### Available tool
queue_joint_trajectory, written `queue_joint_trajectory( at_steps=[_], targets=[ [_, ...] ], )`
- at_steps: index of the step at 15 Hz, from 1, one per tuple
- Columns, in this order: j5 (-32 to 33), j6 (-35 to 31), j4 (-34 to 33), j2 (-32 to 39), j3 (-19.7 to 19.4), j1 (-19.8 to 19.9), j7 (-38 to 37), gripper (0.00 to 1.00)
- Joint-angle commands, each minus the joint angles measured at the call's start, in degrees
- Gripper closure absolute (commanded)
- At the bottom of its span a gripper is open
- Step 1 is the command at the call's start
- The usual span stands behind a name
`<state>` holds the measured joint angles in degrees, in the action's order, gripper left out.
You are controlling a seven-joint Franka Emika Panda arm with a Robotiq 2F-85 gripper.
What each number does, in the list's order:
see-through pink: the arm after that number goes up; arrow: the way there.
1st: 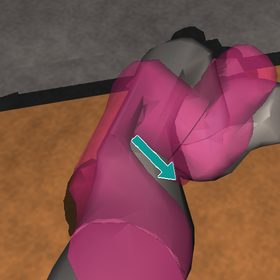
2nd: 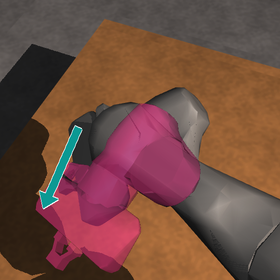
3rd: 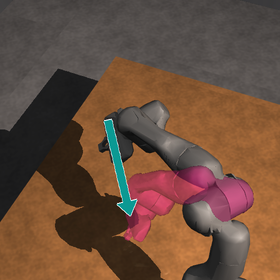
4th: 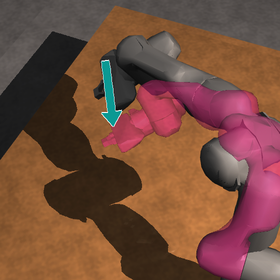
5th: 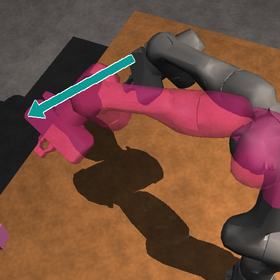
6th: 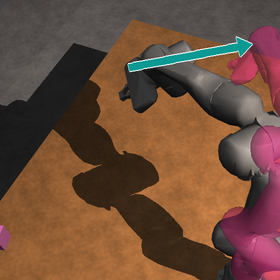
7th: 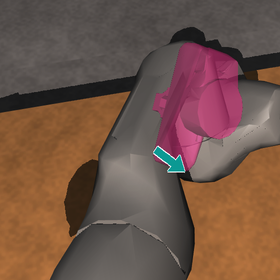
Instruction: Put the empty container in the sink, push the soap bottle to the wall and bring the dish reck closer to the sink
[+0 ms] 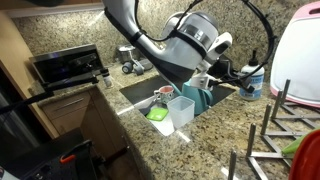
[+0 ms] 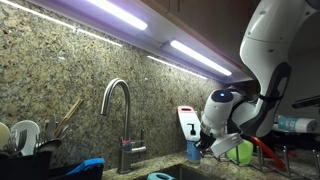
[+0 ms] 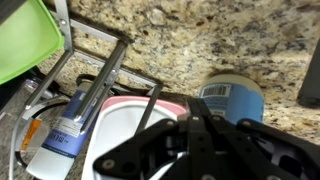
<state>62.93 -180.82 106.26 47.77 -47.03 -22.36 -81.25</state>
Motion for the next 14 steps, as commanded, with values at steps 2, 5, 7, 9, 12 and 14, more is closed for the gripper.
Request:
queue_joint_trajectory(
  at_steps=[2,5,7,9,12,14],
  targets=[
    [-1.66,1.91,-3.83,2.5,0.34,0.27,-0.52,1.0],
    [-2.57,1.79,-5.67,3.83,-0.04,0.09,-0.91,1.0],
    [-3.26,2.12,-6.89,4.36,0.46,0.48,-0.53,1.0],
    [-3.94,1.93,-8.24,5.14,0.75,0.77,-0.28,1.0],
    [-5.08,2.06,-9.78,5.96,1.22,1.05,0.12,1.0],
    [-5.9,2.32,-10.66,6.21,2.08,1.55,0.55,1.0]
  ],
)
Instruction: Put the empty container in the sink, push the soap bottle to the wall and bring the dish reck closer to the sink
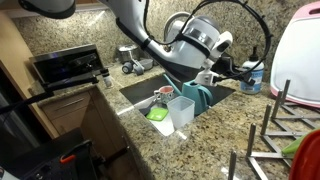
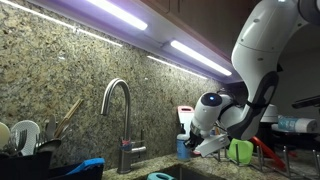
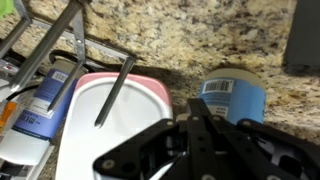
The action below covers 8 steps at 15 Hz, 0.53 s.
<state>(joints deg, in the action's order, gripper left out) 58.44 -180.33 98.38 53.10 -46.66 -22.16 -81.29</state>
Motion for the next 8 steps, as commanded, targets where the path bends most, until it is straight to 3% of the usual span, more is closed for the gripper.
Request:
queue_joint_trajectory(
  at_steps=[1,8],
  targets=[
    [-1.84,2.02,-3.25,1.19,1.95,1.41,0.58,1.0],
    [-2.82,3.95,-5.93,1.86,3.76,1.91,0.46,1.0]
  ],
)
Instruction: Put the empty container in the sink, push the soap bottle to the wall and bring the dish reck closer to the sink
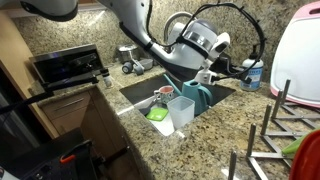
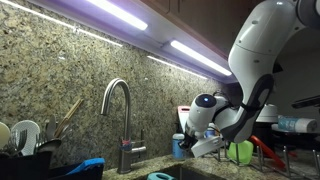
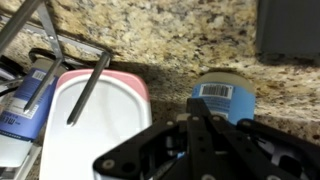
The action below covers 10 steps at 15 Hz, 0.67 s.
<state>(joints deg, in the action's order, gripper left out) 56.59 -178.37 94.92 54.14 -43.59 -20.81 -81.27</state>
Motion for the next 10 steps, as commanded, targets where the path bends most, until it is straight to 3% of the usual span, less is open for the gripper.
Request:
queue_joint_trajectory(
  at_steps=[1,5,10],
  targets=[
    [-0.98,2.04,-2.84,0.98,0.65,0.57,0.34,1.0],
    [-1.2,3.25,-3.62,1.29,0.75,0.61,0.71,1.0],
    [0.37,2.17,0.07,0.47,-1.0,-1.6,-0.49,1.0]
  ],
)
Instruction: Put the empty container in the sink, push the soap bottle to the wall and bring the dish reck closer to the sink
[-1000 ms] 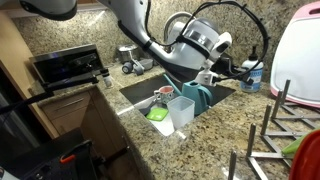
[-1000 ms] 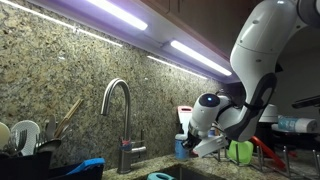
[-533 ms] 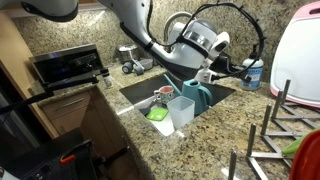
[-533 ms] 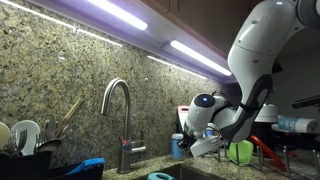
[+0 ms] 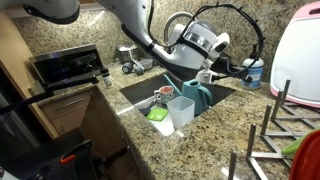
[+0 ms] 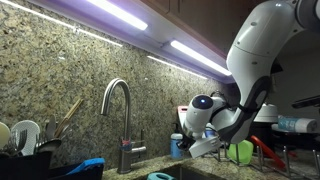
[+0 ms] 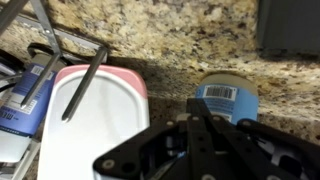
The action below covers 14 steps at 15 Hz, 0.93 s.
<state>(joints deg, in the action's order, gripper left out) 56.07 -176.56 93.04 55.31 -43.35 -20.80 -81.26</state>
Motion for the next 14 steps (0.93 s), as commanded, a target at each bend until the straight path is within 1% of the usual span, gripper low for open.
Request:
queue_joint_trajectory(
  at_steps=[1,4,7,11,14],
  targets=[
    [1.38,0.04,2.72,-0.77,-1.88,-2.32,-0.79,1.0],
    [2.89,-1.27,5.41,-0.65,-4.83,-5.42,-2.57,1.0],
    [4.98,-3.15,9.32,-0.43,-9.18,-9.97,-4.32,1.0],
    [8.61,-7.33,15.02,0.56,-16.18,-16.89,-9.17,1.0],
    [10.27,-13.3,19.13,2.66,-23.23,-22.85,-13.1,1.0]
  ],
)
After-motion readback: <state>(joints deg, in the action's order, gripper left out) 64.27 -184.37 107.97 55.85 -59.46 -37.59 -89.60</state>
